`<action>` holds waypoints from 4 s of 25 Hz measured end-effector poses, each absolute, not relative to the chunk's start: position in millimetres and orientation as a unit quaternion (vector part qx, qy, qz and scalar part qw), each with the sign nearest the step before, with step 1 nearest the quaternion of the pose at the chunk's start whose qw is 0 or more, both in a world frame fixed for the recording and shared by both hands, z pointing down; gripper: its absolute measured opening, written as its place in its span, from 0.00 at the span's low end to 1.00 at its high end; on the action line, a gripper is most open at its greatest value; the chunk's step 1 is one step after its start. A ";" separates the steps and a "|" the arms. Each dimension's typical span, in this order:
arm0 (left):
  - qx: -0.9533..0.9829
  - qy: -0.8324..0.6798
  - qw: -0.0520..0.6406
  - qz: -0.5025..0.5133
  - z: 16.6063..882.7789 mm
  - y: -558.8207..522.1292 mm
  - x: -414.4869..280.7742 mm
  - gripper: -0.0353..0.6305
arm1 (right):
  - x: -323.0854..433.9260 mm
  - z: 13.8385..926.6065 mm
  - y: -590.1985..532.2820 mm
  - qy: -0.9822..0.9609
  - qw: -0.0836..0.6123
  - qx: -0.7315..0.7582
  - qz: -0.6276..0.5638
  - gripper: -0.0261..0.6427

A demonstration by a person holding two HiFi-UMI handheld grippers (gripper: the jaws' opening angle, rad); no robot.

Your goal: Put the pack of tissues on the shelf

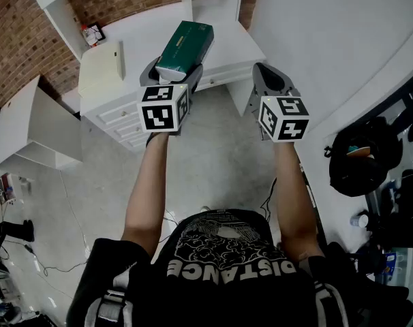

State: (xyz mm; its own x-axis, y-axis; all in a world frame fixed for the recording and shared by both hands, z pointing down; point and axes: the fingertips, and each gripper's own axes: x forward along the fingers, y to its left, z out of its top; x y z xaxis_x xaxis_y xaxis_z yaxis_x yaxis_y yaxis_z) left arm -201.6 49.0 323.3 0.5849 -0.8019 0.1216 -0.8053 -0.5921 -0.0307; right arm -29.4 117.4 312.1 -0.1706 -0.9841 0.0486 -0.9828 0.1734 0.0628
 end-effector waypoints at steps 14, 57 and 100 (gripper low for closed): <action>0.891 -0.449 0.042 0.049 332.5 16.7 -199.4 0.71 | -23.7 329.7 88.9 -0.765 0.048 0.642 0.006 0.04; 0.840 -0.536 0.038 0.076 337.7 -203.5 -34.6 0.71 | 139.0 340.7 -166.7 -0.842 0.047 0.538 0.017 0.04; 0.886 -0.455 0.027 0.086 335.6 -481.7 2.1 0.71 | 124.0 334.6 -432.1 -0.813 0.076 0.577 0.017 0.04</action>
